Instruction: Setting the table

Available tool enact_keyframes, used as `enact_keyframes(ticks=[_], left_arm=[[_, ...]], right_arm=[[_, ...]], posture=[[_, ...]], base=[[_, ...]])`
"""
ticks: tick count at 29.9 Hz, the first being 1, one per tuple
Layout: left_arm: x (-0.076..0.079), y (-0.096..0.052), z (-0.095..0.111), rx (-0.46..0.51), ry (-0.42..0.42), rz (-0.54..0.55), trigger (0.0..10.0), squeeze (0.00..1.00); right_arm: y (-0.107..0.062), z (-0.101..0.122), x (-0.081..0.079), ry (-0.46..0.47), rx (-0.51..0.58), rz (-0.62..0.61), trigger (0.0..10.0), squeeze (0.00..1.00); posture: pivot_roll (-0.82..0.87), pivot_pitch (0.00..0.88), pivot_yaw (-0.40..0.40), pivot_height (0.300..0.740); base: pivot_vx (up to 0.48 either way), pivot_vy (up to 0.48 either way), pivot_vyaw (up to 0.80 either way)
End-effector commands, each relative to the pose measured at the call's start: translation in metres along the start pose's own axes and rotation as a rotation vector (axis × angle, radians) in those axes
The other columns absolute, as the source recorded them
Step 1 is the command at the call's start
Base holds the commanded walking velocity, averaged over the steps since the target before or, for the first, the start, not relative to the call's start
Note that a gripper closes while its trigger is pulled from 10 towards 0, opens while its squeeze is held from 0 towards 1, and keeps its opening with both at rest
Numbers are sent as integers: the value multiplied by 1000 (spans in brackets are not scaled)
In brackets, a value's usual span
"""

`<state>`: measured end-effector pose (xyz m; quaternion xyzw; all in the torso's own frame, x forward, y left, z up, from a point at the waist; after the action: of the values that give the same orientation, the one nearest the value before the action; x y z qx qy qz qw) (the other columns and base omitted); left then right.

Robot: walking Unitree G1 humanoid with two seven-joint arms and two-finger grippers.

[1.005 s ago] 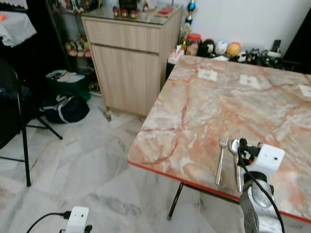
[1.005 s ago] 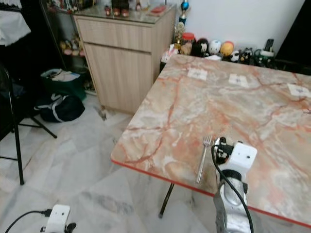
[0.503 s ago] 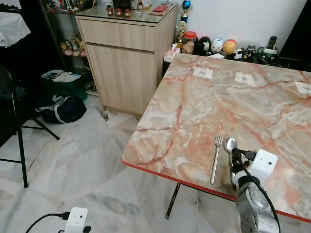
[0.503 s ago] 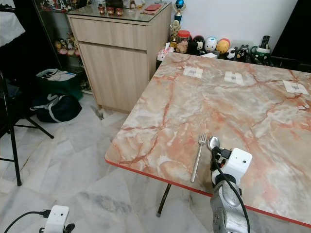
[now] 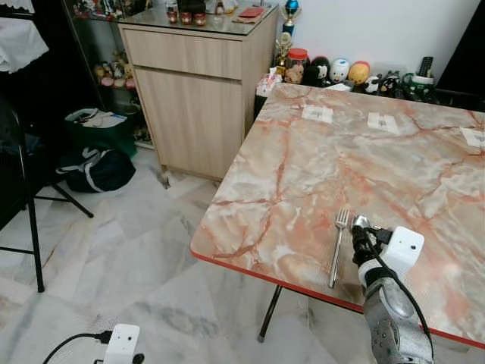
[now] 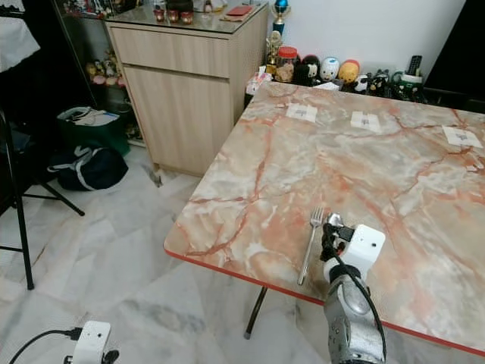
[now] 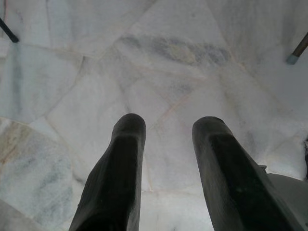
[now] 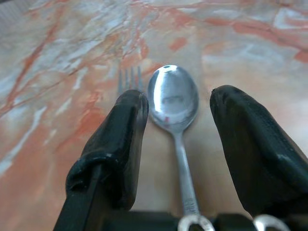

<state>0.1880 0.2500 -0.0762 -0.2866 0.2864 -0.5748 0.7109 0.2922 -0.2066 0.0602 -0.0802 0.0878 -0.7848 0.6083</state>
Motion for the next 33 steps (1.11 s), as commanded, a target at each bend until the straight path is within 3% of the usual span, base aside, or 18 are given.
enact_keyframes(ticks=[1, 14, 33], left_arm=[[0, -1, -3, -14, 0, 6, 10000, 0], [-4, -2, -3, -6, -2, 8, 10000, 0], [-4, -2, -4, -8, -2, 9, 10000, 0]], right_arm=[[2, -1, 1, -15, -16, -5, 10000, 0], [4, -9, -5, -41, -80, 41, 10000, 0], [2, -19, 0, -60, -134, 9, 10000, 0]], posture=[[135, 0, -24, 740], [134, 3, -26, 740], [133, 5, -25, 740]], base=[[0, 0, 0], [0, 0, 0], [0, 0, 0]])
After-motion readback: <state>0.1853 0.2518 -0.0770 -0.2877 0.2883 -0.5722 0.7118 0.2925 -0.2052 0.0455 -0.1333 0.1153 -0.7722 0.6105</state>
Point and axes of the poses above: a point about 5 cm out from each wrist's last joint towards the gripper, its own y axis pointing out of the wrist towards the gripper, its own z axis along the axis of the wrist's last joint, x = y × z, the point moved 1 cm from there along y, pointing out of the wrist towards the gripper, and after that the axes turned 14 degrees about -y, right-handed, at the moved point
